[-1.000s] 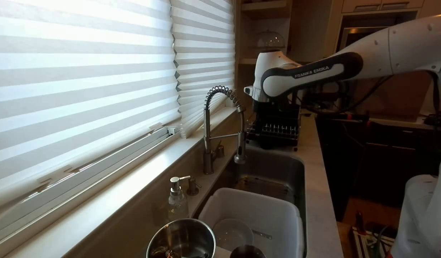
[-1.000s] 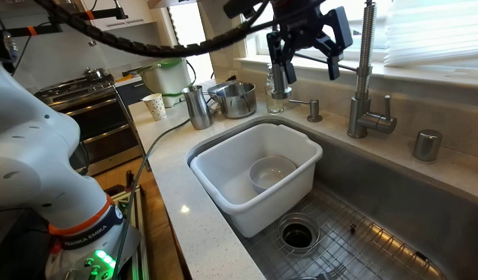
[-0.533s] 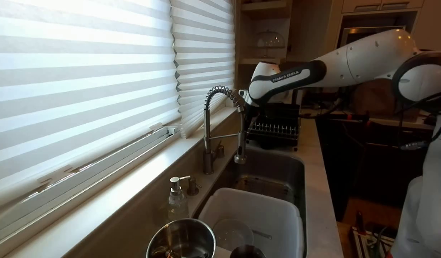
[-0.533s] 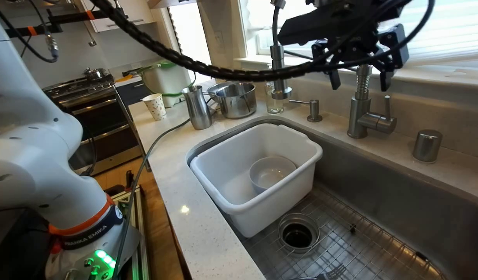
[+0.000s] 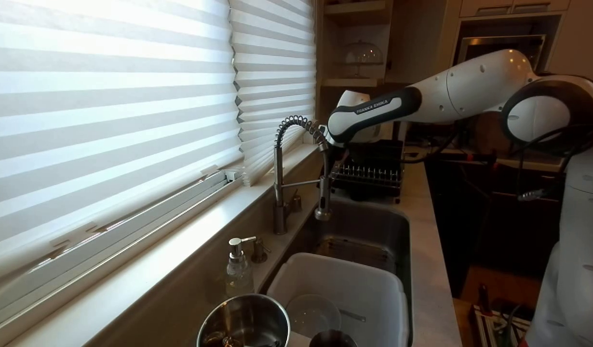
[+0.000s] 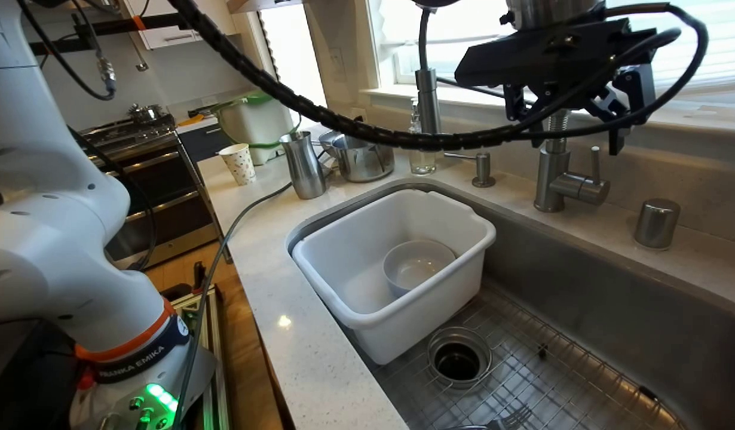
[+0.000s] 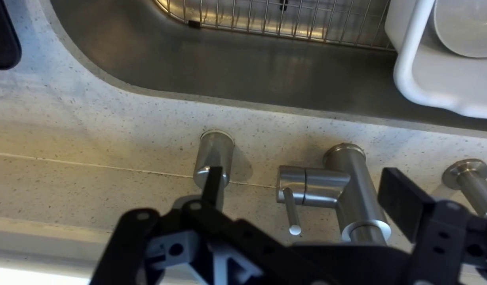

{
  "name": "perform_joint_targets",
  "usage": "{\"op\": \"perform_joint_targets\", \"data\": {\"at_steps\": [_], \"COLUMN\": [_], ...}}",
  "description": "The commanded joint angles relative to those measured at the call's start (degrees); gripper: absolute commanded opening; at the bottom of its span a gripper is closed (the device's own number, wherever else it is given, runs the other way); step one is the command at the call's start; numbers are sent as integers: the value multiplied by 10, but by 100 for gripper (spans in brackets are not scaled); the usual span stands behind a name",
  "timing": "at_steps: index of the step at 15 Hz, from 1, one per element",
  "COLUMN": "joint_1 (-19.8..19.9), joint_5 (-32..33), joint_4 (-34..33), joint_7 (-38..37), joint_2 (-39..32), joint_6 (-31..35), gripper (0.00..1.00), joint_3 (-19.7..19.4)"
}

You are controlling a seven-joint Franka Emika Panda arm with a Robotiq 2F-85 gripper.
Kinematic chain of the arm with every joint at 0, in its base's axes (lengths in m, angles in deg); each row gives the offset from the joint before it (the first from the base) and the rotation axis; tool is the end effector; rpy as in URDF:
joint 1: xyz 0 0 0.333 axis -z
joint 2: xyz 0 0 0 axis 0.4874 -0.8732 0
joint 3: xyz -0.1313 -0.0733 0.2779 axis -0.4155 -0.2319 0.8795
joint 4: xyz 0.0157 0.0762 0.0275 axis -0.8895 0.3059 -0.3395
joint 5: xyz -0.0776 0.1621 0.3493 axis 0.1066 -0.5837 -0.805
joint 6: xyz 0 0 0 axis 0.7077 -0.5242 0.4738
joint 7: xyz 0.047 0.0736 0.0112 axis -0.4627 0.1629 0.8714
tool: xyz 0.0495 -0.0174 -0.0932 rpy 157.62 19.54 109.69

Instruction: Open the faucet

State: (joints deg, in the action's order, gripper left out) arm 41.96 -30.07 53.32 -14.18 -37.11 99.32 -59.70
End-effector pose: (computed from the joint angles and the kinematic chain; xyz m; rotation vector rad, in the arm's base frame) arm 0.5665 -0.2751 0.4803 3.0186 0.2859 0.5151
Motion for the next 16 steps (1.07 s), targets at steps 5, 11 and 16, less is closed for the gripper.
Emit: {"op": "perform_joint_targets", "data": {"at_steps": [5,11,16], "joint_1": [34,54,73], "joint_5": [-51,-70,-66], "joint_4": [-45,-65,-82], "joint_7": [12,20,18], "joint_2": [-62,-106,-136], "joint_6": [54,107,148], "gripper": [100,100,100], "joint_3": [41,76,98]}}
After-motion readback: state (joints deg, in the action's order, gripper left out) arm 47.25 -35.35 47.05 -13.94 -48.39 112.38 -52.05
